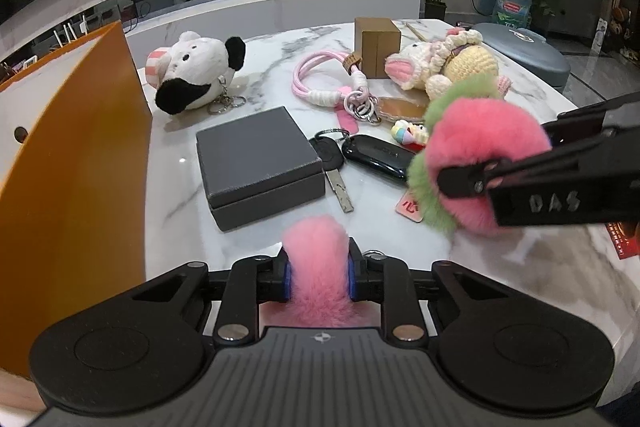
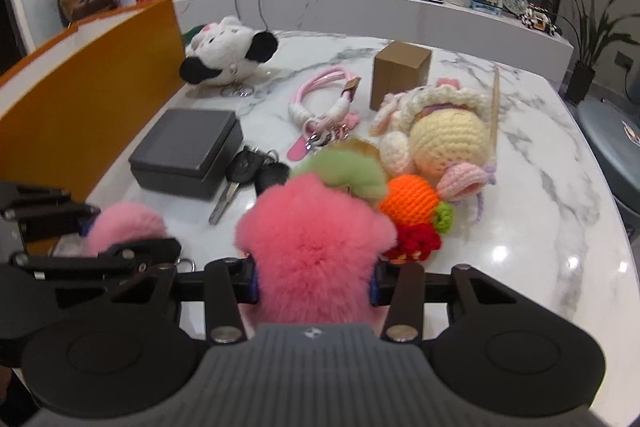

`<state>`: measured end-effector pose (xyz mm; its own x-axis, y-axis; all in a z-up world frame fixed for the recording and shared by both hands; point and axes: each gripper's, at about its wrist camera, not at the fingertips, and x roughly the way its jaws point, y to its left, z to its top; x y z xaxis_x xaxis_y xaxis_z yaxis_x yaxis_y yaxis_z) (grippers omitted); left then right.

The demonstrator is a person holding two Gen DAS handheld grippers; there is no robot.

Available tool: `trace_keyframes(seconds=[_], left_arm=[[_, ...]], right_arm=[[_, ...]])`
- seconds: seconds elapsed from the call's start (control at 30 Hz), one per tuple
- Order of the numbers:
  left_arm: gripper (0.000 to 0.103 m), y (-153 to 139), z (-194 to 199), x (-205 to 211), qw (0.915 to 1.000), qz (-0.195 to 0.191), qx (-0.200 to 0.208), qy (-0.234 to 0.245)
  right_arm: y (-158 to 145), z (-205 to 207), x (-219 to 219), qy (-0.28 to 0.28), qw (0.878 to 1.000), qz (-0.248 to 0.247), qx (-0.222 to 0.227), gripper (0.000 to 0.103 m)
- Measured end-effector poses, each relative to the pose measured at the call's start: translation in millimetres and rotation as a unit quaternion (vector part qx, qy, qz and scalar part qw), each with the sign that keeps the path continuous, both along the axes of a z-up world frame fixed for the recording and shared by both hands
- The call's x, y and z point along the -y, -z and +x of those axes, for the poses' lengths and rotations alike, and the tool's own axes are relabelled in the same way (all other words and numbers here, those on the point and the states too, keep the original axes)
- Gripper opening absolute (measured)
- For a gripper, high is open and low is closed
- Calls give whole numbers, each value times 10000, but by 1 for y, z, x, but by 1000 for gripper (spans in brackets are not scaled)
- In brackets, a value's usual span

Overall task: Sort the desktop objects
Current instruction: 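Lift both pompoms and carry them over the white storage box with both tools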

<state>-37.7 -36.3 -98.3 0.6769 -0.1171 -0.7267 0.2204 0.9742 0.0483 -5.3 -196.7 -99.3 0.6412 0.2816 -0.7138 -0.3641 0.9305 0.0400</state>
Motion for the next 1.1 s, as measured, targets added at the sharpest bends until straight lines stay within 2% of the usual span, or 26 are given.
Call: trace_keyframes(seconds=[0.33, 0.47, 0.63, 0.87, 1.1], left_arm=[[25, -28, -5, -4, 9993, -111, 348, 53], [25, -57, -6, -7, 9974, -271, 671, 76], [25, -101, -3, -24, 9919, -660, 1081, -113], [25, -153, 0, -82, 9831, -936, 1459, -595], [25, -159, 7, -165, 9808, -935, 1177, -1243]], right_arm=[[-25, -2, -2, 75, 9995, 166, 248, 47], [-46, -2, -6, 110, 9982, 293, 515, 47], [-79, -1, -17, 126, 9940, 529, 949, 47], [-126, -3, -51, -151, 9830, 1081, 1476, 47], [-134, -12, -116, -924, 9737, 1363, 1573, 47]])
